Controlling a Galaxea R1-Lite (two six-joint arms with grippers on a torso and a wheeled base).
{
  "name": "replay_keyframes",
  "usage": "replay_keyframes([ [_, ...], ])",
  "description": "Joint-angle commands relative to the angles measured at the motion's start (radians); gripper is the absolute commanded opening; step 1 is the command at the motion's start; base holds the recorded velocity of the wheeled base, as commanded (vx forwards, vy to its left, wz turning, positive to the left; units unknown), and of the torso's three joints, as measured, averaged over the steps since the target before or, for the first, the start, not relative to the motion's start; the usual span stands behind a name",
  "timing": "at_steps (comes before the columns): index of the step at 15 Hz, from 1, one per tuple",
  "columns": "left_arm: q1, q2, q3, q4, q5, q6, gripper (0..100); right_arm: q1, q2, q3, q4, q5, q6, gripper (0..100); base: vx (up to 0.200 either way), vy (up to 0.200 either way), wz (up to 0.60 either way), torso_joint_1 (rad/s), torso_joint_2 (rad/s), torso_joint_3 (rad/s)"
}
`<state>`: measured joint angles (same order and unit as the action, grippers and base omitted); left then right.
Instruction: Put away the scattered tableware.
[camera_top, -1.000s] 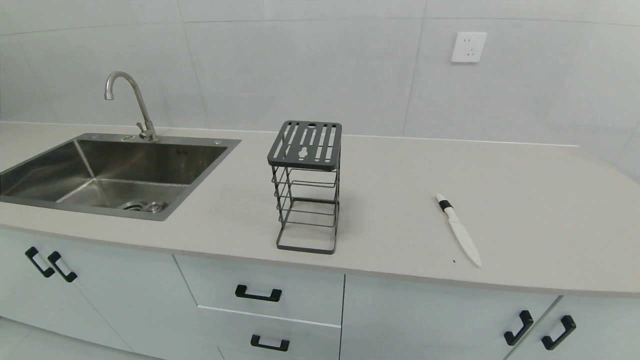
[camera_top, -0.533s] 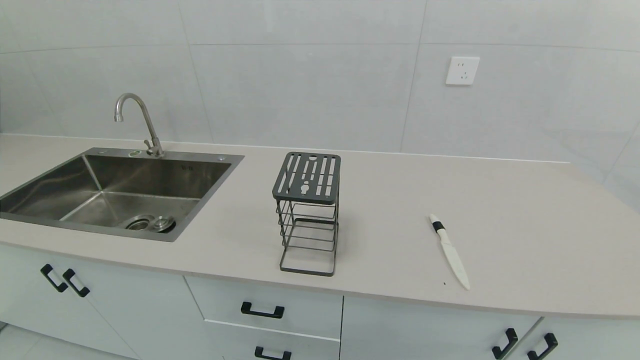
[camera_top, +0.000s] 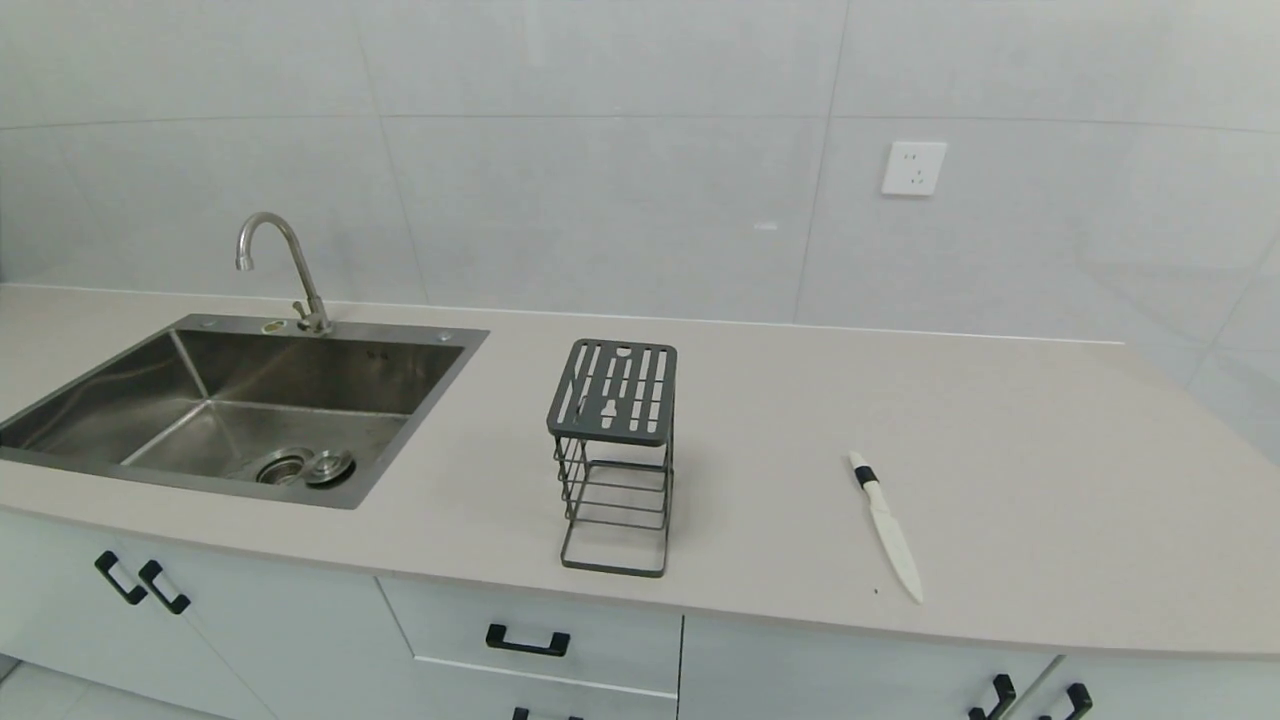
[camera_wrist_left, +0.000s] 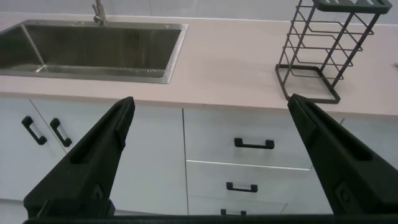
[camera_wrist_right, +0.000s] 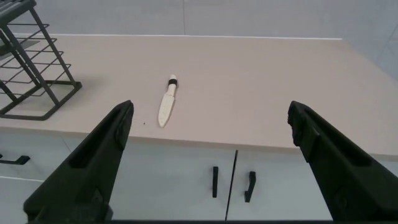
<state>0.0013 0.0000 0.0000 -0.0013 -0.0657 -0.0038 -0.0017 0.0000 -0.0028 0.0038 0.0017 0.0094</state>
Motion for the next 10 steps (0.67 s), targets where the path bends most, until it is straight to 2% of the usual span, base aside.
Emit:
replay_keyframes([
  [1, 0.000, 0.002, 0.000, 0.000, 0.000, -0.001, 100, 0.000, 0.000, 0.000, -0.001, 0.000, 0.000, 100, 0.000, 0.000, -0.60, 0.002, -0.02, -0.017],
  [8, 0.000, 0.002, 0.000, 0.000, 0.001, -0.002, 100, 0.000, 0.000, 0.000, -0.001, 0.000, 0.000, 100, 0.000, 0.000, 0.00, 0.000, 0.00, 0.000],
  [10, 0.000, 0.002, 0.000, 0.000, 0.000, 0.001, 100, 0.000, 0.000, 0.000, -0.001, 0.000, 0.000, 100, 0.000, -0.200, 0.00, 0.002, 0.00, 0.005],
])
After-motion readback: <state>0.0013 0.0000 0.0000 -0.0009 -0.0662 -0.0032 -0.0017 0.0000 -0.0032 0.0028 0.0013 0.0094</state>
